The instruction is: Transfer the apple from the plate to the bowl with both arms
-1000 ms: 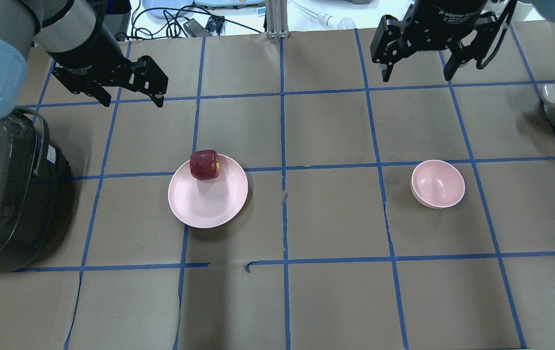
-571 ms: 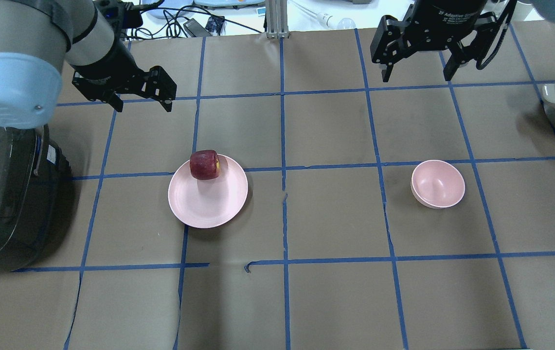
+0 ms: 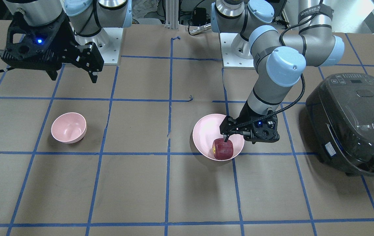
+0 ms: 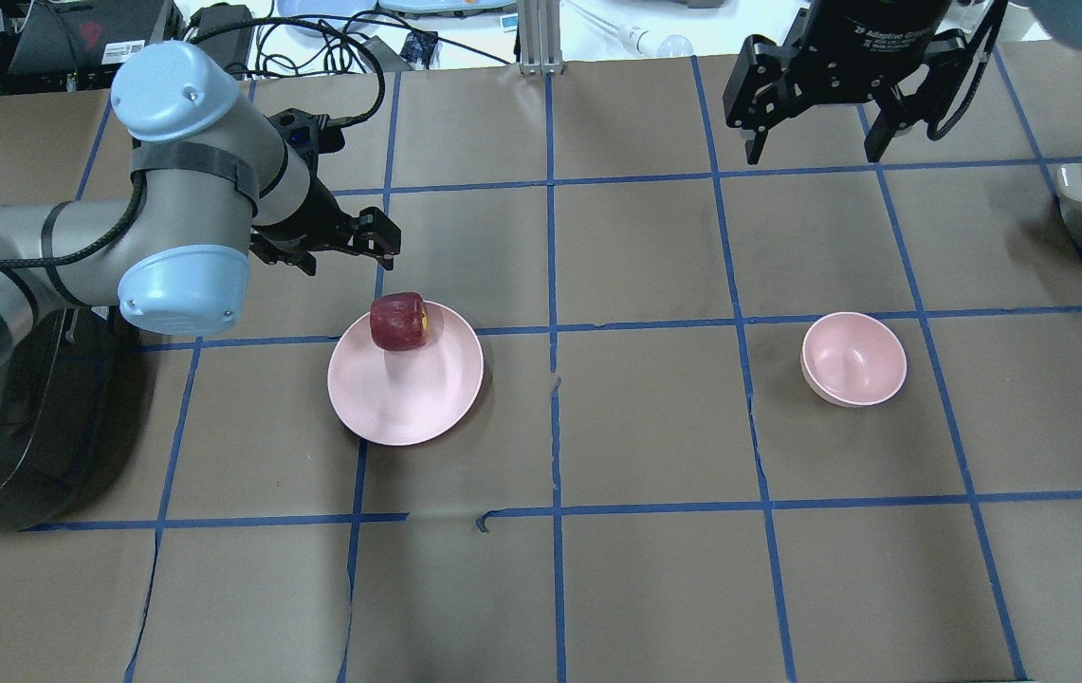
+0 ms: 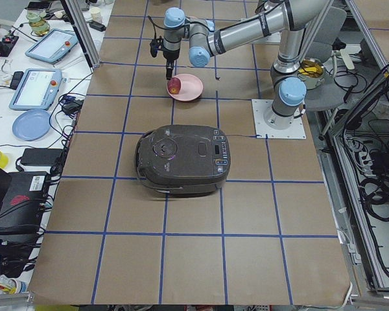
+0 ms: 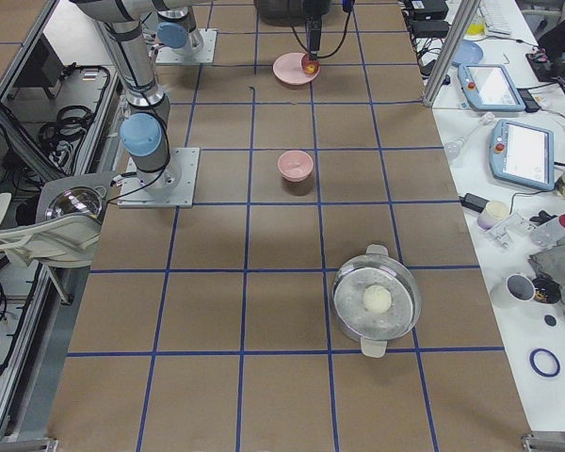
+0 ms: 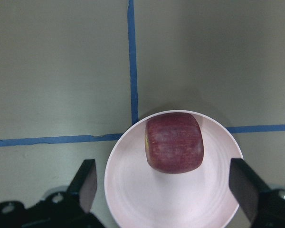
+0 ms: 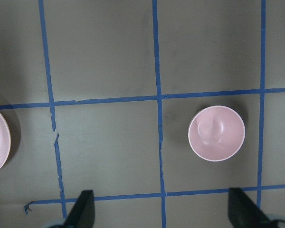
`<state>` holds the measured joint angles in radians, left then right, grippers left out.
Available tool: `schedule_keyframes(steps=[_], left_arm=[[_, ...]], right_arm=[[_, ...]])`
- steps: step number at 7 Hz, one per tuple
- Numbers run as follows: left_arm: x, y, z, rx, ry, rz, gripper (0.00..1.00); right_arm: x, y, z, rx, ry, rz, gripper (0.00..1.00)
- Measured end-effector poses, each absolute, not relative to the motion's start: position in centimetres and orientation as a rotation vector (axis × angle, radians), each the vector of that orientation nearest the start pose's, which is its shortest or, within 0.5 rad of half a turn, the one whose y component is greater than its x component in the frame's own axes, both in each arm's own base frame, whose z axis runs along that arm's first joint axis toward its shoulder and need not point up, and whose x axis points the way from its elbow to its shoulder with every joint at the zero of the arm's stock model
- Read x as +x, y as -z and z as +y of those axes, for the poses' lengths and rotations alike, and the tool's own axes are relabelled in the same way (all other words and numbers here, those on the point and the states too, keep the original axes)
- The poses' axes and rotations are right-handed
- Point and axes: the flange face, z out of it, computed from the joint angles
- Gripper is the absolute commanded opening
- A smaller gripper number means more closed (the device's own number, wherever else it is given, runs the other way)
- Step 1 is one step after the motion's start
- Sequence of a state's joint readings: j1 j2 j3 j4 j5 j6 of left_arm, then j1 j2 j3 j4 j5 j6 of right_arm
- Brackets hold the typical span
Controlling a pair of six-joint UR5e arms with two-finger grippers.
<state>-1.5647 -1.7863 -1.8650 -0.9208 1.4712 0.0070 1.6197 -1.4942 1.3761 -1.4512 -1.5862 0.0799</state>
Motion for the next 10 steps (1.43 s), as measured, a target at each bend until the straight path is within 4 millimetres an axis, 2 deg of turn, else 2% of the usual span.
schedule_keyframes(steps=[1, 2, 3, 5, 6, 7, 8, 9, 10], left_arm=[[-14.0, -29.0, -55.1, 0.006, 0.223, 3.237, 1.0], [-14.1, -27.9, -55.4, 0.002, 0.206, 3.24, 1.0], [-14.1, -26.9, -55.6, 0.0, 0.19, 3.242, 1.0], [-14.4, -25.3, -56.0, -0.045, 0.163, 3.253, 1.0], [-15.1, -24.6, -56.0, -0.072, 0.149, 3.269, 1.0], [-16.0, -23.8, -56.0, -0.085, 0.135, 3.279, 1.0], [-16.5, -23.1, -56.0, -0.089, 0.124, 3.282, 1.0], [-16.7, -22.4, -56.0, -0.087, 0.109, 3.28, 0.94], [-16.8, -21.6, -55.9, -0.083, 0.088, 3.276, 0.86]], right_arm=[[14.3, -52.1, -52.0, -0.014, -0.029, 3.158, 1.0], [11.6, -49.9, -52.6, -0.039, -0.072, 3.154, 1.0], [8.3, -46.6, -53.1, -0.002, -0.107, 3.149, 1.0], [1.7, -37.0, -52.6, 0.07, -0.11, 3.141, 1.0], [-0.6, -31.8, -51.7, 0.084, -0.085, 3.14, 0.86], [-1.7, -27.3, -50.4, 0.091, -0.064, 3.138, 0.59], [-2.2, -24.3, -49.4, 0.081, -0.065, 3.139, 0.42], [-2.6, -22.7, -48.8, 0.062, -0.075, 3.14, 0.33], [-3.1, -21.9, -48.5, 0.048, -0.085, 3.139, 0.22]])
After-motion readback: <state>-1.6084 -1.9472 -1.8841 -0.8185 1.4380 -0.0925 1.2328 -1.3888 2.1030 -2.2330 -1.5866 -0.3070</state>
